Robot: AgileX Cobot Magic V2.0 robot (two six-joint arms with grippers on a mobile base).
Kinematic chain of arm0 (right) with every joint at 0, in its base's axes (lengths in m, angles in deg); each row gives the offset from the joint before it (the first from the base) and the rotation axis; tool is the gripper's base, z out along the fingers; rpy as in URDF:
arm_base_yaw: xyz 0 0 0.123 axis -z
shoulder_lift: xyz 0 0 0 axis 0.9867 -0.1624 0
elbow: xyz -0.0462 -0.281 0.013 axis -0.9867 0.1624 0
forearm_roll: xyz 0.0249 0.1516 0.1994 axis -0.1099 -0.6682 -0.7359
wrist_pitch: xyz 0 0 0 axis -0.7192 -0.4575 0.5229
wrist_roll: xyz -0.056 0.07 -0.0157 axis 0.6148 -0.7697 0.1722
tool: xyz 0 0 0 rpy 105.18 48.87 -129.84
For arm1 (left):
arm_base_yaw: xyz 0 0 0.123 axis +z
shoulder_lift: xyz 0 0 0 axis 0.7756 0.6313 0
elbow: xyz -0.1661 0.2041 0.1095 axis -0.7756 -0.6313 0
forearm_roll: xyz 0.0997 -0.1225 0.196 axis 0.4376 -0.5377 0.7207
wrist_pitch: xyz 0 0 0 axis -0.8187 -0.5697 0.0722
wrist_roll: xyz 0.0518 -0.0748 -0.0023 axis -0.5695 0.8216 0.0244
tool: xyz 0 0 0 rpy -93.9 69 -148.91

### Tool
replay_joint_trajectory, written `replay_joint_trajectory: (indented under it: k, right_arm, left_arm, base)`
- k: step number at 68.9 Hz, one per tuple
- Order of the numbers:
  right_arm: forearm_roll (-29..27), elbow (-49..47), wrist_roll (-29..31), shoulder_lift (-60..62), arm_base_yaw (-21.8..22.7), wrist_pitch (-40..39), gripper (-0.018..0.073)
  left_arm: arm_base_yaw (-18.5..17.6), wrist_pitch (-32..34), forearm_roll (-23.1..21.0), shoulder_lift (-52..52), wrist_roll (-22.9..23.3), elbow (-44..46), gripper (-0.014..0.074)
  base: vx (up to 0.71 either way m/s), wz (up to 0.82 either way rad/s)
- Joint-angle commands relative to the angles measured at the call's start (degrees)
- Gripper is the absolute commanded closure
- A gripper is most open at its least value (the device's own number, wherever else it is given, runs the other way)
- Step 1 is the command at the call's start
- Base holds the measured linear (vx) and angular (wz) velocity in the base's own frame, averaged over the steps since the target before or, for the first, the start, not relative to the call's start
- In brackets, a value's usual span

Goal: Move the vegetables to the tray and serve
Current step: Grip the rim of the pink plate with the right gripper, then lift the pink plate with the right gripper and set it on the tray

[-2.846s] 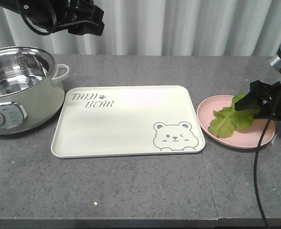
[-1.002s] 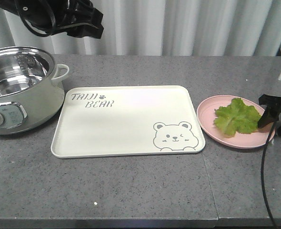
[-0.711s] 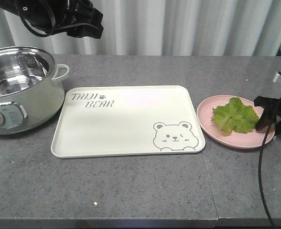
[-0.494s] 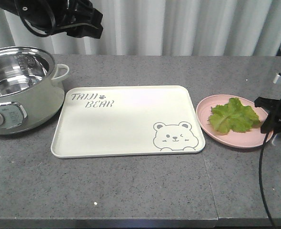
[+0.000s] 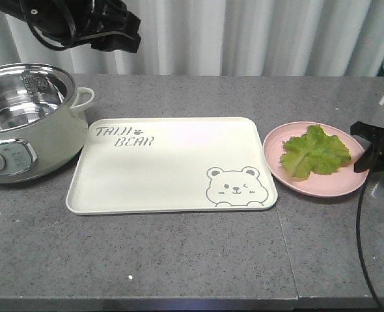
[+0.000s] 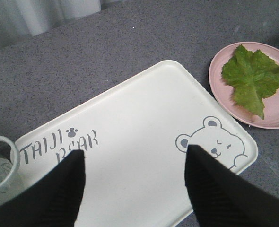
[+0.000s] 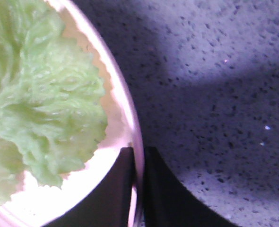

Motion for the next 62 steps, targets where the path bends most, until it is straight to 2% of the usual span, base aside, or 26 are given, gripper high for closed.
replay_joint_trajectory:
  k: [1, 12, 20, 37, 44, 62]
  right_arm:
    - [-4.55, -1.36, 2.18, 4.53, 1.65, 0.27, 0.0568]
    - [-8.18, -1.36, 4.08, 6.44, 4.52, 1.35, 0.0566]
    - [-9.03, -1.49, 5.45, 7.23, 4.41, 1.87, 0.0564]
    - [-16.4, -1.65, 7.69, 7.23, 2.56, 2.94, 0.0563]
    - [-16.7, -3.09, 7.72, 7.23, -0.55, 2.81, 0.0563]
    - [-16.63, -9.97, 5.31, 7.23, -13.01, -1.25, 0.0563]
  left_arm:
    - [-0.22, 3.03, -0.54, -2.68, 0.36, 1.54, 0.0147]
    - [-0.22, 3.09, -0.54, -2.68, 0.36, 1.54, 0.0147]
    - [-0.22, 3.09, -0.49, -2.68, 0.36, 1.54, 0.0147]
    - [-0.22, 1.91, -0.35, -2.68, 0.36, 1.54, 0.0147]
    - [-0.22, 0.77, 2.0, -2.68, 0.41, 1.54, 0.0147]
    - [-0.22, -1.59, 5.36, -2.68, 1.96, 1.54, 0.0147]
  base:
    - [0.0, 0.0]
    - [0.0, 0.0]
    - [0.0, 0.0]
    - [0.0, 0.0]
    - [0.0, 0.0]
    - [0.0, 0.0]
